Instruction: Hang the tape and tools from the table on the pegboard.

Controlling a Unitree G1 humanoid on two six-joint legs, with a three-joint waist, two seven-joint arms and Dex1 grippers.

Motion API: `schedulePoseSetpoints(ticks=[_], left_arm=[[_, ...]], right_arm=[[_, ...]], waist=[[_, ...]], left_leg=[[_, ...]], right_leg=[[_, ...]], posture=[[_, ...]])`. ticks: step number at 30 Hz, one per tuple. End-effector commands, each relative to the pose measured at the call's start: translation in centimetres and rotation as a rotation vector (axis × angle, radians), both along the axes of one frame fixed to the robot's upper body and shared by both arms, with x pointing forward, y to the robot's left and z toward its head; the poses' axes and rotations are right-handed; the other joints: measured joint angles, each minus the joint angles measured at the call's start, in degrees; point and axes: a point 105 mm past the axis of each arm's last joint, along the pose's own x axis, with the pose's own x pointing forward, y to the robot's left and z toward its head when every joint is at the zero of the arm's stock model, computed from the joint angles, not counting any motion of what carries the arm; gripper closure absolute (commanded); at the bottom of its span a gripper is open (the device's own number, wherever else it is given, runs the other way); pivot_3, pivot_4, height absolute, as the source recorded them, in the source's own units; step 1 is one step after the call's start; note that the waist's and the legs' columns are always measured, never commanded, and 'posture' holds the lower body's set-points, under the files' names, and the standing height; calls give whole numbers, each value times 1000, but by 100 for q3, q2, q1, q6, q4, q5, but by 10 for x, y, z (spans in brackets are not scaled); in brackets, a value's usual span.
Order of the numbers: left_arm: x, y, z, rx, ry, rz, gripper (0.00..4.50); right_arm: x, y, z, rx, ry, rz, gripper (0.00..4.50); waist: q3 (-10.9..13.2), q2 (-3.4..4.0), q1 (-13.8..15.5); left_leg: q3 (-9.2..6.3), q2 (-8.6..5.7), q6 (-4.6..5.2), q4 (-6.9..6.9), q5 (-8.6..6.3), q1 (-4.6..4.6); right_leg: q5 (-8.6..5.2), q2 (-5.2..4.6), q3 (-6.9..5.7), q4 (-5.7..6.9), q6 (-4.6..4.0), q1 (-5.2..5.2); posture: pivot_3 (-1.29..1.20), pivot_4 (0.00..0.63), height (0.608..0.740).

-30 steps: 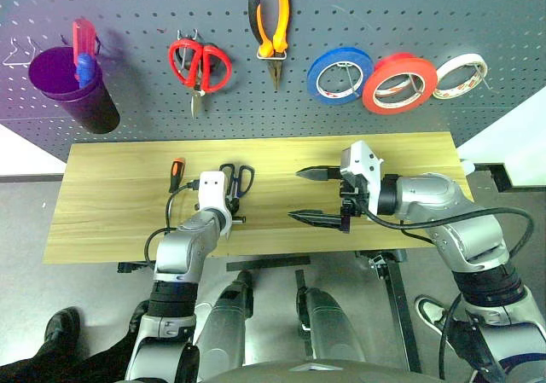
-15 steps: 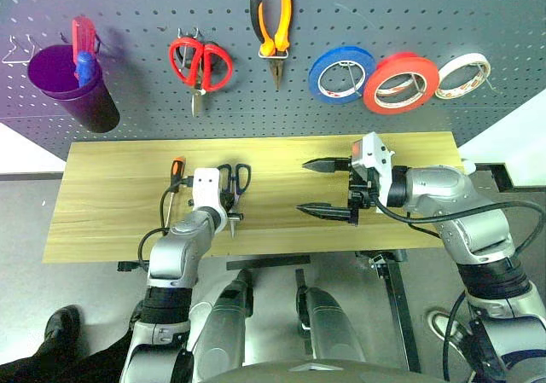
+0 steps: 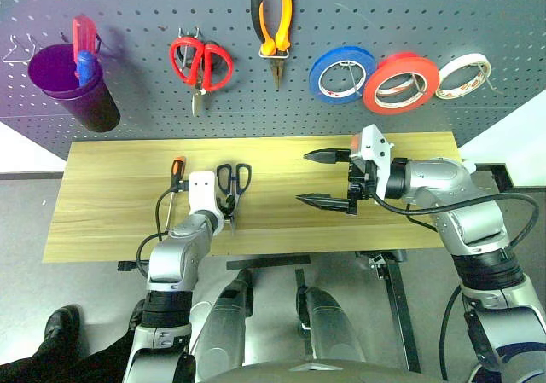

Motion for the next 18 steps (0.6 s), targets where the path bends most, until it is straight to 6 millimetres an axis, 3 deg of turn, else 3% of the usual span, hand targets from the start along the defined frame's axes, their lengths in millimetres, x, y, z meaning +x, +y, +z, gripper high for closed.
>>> schedulePoseSetpoints(ticks=[1,2,9,18], left_arm=[[2,-8,3,-26,-3,-18,674],[2,-8,2,-18,3,-14,381],[10,-17,0,-35,59,-15,381],[2,-19,-5,-1,150,-6,381]], right_arm=[[-3,3,7,14,-35,9,0],[-3,3,8,15,-35,8,0],[0,5,10,26,-41,0,0],[4,4,12,27,-50,-12,0]], waist=[[0,0,-1],[0,0,-1],[3,-3,-2],[4,-3,-16]], left_leg=[[0,0,0,0,0,0],[0,0,0,0,0,-1],[0,0,0,3,0,0],[1,-1,0,4,0,5]], right_leg=[[0,0,0,0,0,0],[0,0,0,0,0,1],[1,0,-1,2,1,2],[2,1,-1,9,3,3]], posture=[[-43,387,740],[-44,388,740],[-39,395,740],[-40,406,740]])
